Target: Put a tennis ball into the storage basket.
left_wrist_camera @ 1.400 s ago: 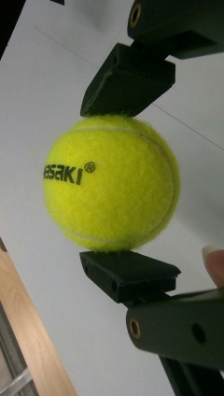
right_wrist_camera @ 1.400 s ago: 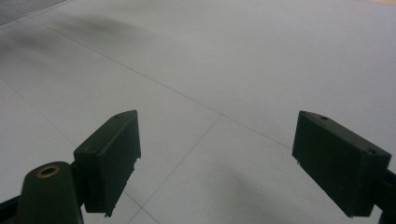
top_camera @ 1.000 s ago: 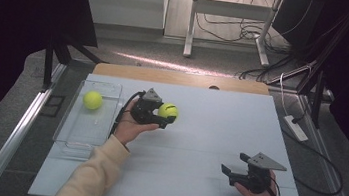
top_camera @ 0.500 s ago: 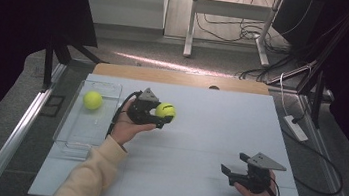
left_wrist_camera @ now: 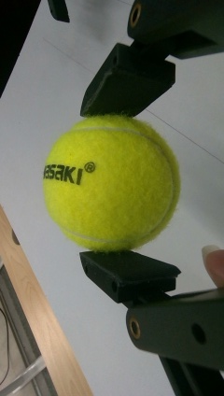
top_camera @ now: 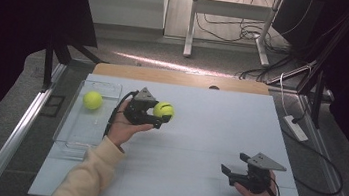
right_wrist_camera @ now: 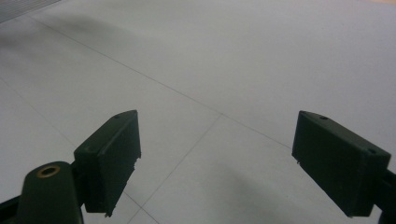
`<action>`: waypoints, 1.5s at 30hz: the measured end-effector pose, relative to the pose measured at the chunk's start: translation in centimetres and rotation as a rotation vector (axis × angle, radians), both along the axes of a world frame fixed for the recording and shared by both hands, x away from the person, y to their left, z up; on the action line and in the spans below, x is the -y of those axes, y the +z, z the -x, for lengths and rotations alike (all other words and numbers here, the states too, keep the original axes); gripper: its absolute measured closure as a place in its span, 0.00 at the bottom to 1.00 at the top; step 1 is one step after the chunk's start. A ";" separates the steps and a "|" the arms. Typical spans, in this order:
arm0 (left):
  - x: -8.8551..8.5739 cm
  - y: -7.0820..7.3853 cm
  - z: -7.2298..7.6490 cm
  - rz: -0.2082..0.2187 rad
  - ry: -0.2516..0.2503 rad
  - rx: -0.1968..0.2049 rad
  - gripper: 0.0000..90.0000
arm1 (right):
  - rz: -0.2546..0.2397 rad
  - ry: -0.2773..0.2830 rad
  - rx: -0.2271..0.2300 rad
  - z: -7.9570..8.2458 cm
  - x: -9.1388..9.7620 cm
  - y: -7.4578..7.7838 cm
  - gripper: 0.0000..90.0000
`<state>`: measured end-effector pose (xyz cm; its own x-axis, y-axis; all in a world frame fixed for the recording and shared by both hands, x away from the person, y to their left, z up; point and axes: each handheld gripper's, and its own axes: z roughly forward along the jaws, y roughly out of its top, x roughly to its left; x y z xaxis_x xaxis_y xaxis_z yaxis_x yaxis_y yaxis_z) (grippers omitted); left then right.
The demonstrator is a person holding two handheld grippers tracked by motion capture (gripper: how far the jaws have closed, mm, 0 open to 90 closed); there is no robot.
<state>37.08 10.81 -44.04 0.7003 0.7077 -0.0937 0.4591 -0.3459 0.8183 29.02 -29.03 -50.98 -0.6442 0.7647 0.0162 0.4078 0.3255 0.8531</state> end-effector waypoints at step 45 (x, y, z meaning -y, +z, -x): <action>-3.3 0.7 2.0 0.019 0.045 0.049 0.31 | 0.001 -0.010 -0.007 0.0 0.0 -0.1 0.17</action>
